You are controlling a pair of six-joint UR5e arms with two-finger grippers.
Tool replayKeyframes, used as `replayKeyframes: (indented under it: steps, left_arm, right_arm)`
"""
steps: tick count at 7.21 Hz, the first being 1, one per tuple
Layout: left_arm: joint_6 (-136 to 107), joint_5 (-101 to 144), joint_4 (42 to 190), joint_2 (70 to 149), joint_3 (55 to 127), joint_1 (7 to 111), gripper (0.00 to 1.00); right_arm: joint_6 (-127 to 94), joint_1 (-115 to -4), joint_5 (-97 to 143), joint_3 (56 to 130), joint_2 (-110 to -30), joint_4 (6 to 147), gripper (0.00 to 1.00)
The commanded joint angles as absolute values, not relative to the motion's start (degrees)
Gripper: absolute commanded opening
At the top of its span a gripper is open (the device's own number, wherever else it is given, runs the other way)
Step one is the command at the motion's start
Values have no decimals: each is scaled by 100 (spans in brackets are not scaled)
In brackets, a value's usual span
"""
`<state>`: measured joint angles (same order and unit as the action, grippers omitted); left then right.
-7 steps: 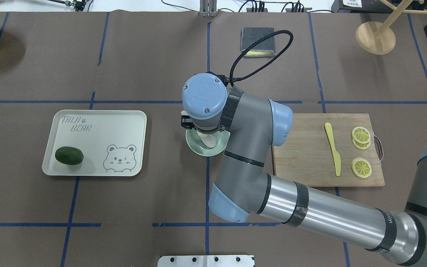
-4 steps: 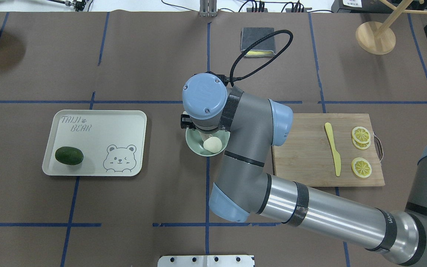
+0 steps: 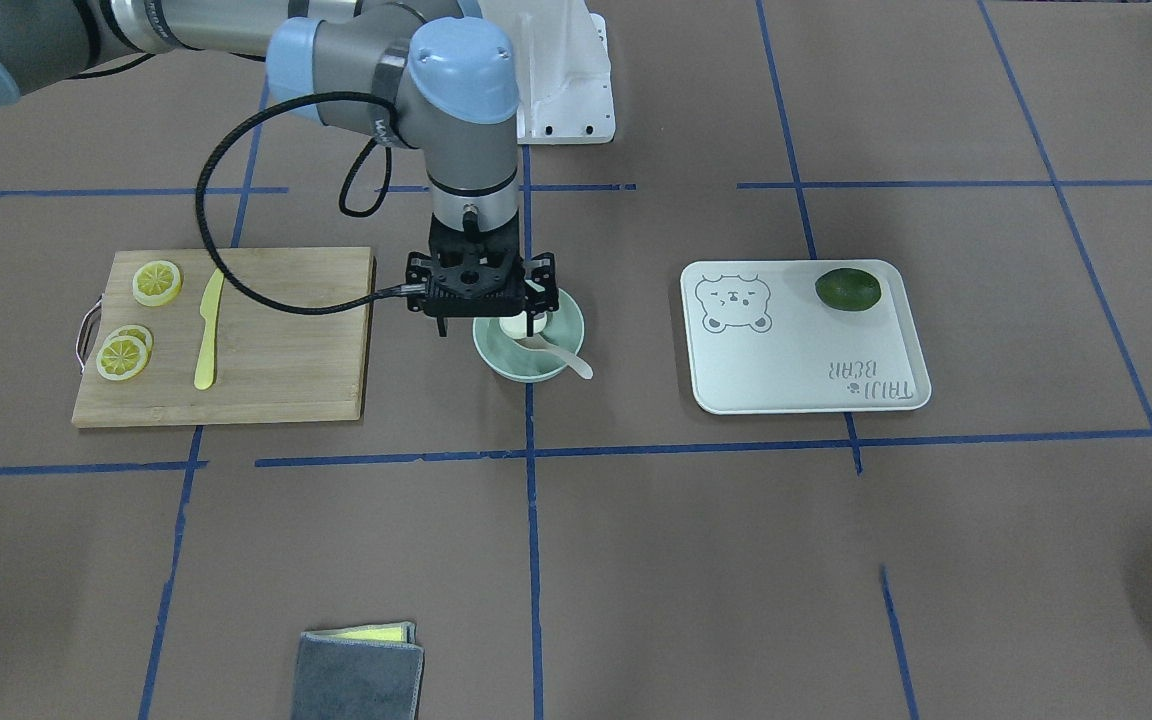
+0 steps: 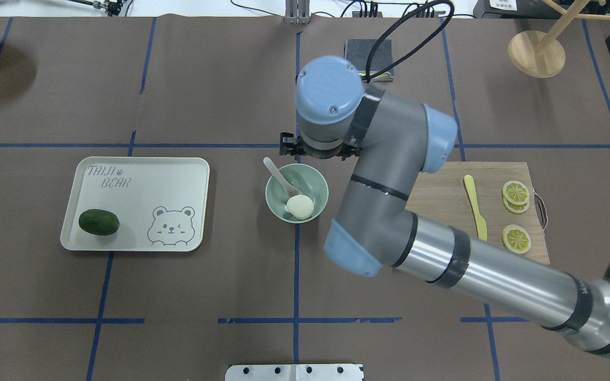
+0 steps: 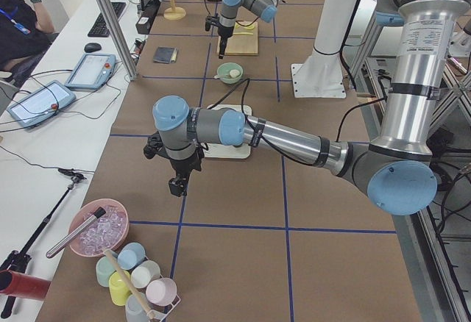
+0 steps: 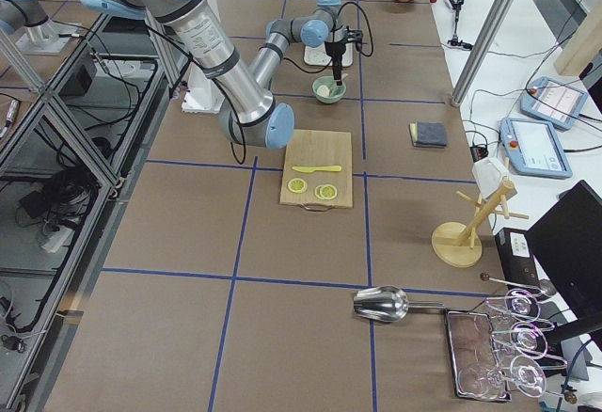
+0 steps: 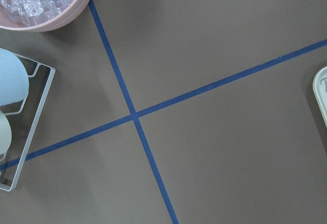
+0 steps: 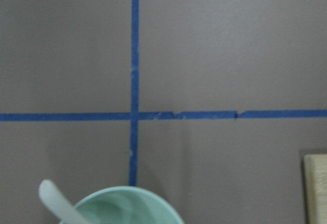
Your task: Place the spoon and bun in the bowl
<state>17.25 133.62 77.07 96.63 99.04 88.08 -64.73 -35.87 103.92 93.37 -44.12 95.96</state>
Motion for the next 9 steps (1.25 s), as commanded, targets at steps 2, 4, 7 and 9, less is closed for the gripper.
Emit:
replayKeyframes:
  steps: [2,4,7,9]
  left_arm:
    - [1740,13333,7655,9475,9897,8815,100]
    - [1749,13368,7647,9404,9905,8824,100]
    - [1758,13342,7655,9159,10229,8859,100]
    - [1775,13368,7664,9027,10336,8868,100]
  right_arm:
    - [-3404,-5706,12080,9914,-5884,9580,100]
    - [-1152,-6833,12488,9835,-6877,9606,100]
    - [-633,-7505,12560,9773,-8414,9536,100]
    - [-633,-7987,12916,9747,-9234,8687,100]
